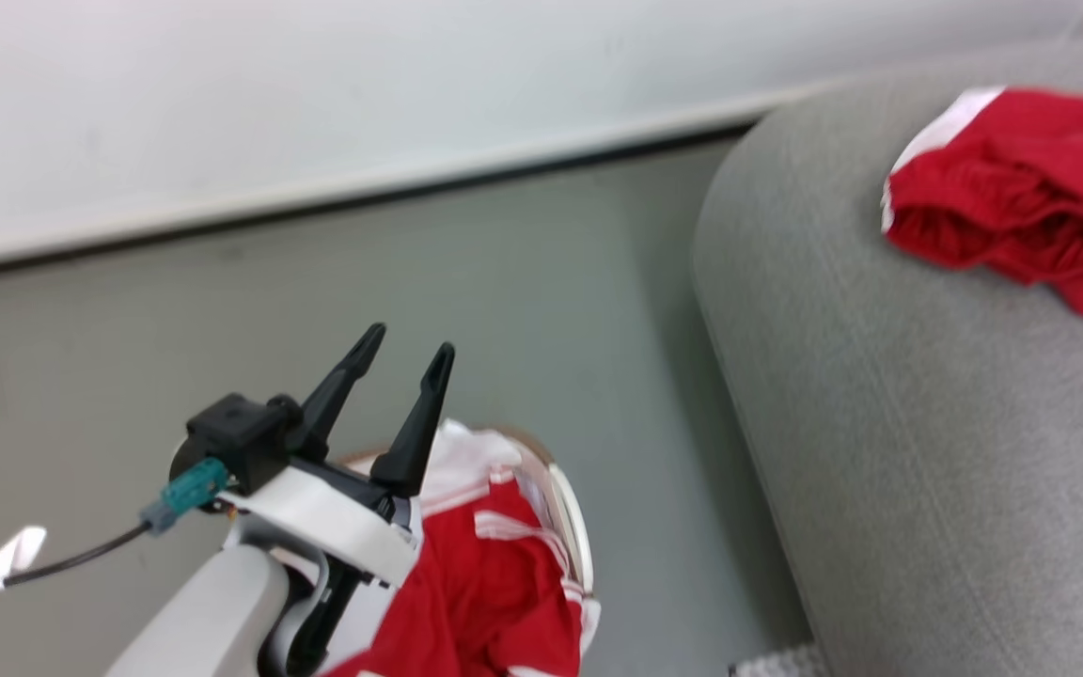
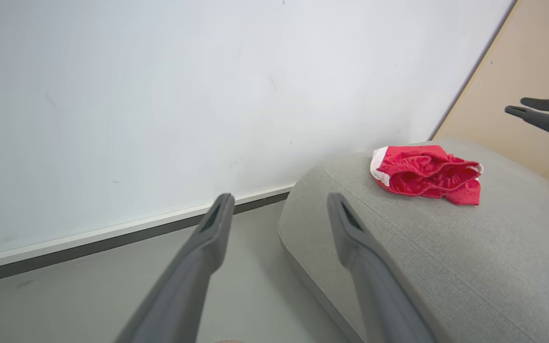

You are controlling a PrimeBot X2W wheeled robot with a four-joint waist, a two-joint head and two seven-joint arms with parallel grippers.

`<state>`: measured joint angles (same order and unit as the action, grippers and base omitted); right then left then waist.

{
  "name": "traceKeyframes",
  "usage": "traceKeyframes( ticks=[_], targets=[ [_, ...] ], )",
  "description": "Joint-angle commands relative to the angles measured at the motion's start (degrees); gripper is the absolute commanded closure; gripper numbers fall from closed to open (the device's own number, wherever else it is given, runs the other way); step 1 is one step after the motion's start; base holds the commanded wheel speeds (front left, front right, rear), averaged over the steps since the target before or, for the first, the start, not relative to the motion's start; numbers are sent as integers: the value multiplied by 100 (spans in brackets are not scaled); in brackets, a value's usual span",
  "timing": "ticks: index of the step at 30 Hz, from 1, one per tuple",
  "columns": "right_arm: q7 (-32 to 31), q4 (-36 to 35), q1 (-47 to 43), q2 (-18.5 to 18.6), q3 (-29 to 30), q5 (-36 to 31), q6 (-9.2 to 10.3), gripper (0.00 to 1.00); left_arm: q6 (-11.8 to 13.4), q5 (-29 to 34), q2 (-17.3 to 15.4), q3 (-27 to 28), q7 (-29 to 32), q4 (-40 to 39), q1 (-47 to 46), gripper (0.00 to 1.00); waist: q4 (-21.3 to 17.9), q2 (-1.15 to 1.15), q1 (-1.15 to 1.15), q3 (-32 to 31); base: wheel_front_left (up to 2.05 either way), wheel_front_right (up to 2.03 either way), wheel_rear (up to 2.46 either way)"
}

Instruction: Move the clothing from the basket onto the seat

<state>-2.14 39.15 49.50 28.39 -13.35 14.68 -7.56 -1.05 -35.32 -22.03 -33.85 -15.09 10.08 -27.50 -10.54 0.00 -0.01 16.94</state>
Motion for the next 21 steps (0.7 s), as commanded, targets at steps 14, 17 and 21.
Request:
traceKeyframes(
  ticks=[14,17,21],
  targets=[
    [1089,-2054,-1753,-12,-366,709,14,0,555,608,423,1276,-6,128,1229,0,606,0,1,-1790,0,0,0],
    [1336,-2499,-2249,-254,-113,532,14,0,554,812,473,1565,-6,66,1474,0,685,0,1,-1843,0,0,0],
    [1545,-3003,-3079,-762,317,212,15,0,454,963,604,1952,-7,18,1747,0,787,0,1,-1874,0,0,0]
  ],
)
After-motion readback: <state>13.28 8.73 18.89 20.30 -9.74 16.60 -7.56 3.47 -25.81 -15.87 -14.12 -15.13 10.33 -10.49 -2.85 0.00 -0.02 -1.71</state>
